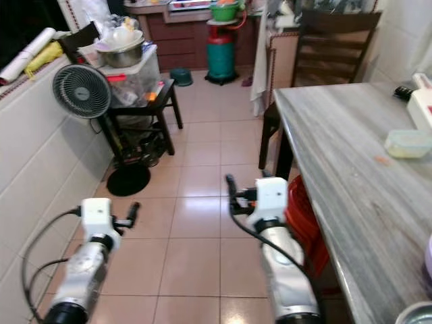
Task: Setting the table
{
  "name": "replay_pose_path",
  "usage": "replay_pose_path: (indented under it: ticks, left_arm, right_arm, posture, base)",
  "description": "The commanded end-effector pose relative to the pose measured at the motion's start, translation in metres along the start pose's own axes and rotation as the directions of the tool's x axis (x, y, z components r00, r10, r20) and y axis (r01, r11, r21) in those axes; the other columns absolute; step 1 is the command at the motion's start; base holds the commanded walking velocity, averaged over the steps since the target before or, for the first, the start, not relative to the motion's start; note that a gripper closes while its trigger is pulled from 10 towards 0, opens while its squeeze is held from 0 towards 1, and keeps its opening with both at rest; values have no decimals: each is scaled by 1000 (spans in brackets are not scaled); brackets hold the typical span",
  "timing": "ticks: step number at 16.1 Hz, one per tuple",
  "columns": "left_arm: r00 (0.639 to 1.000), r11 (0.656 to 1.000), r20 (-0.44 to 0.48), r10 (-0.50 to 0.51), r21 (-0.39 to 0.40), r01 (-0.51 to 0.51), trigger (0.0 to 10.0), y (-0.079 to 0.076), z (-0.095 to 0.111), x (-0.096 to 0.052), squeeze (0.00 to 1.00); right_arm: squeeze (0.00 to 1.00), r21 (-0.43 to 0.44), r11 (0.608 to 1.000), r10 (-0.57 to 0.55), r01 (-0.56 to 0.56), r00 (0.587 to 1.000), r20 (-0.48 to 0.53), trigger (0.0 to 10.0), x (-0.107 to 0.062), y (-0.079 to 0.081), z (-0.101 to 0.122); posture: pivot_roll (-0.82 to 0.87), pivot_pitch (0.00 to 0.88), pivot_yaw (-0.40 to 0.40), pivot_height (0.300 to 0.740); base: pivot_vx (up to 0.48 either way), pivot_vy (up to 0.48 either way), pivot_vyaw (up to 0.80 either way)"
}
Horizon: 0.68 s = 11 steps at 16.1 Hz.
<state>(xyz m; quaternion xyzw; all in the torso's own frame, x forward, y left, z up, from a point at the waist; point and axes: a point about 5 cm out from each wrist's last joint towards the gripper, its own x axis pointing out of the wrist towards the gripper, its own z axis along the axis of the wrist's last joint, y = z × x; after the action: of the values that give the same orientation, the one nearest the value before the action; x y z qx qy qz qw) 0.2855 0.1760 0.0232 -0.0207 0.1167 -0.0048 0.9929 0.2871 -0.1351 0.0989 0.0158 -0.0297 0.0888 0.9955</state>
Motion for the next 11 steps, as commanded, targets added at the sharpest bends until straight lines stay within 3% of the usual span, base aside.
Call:
replay_pose_path:
  ticks: [1,11]
  left_arm:
    - [1000,1000,16,24,9,-24,10000,10,5,2,0]
    - [1000,1000,6,24,8,-24,10000,11,1,3,0]
  right_arm:
    - [0,17,1000,11,-12,1000,18,10000,3,5,3]
    - [0,15,1000,-8,8,1000,13,10000,4,3,1]
  posture:
    - [-62,0,79,740]
    - [-65,0,75,740]
  base:
    - [0,480,0]
    - [0,480,0]
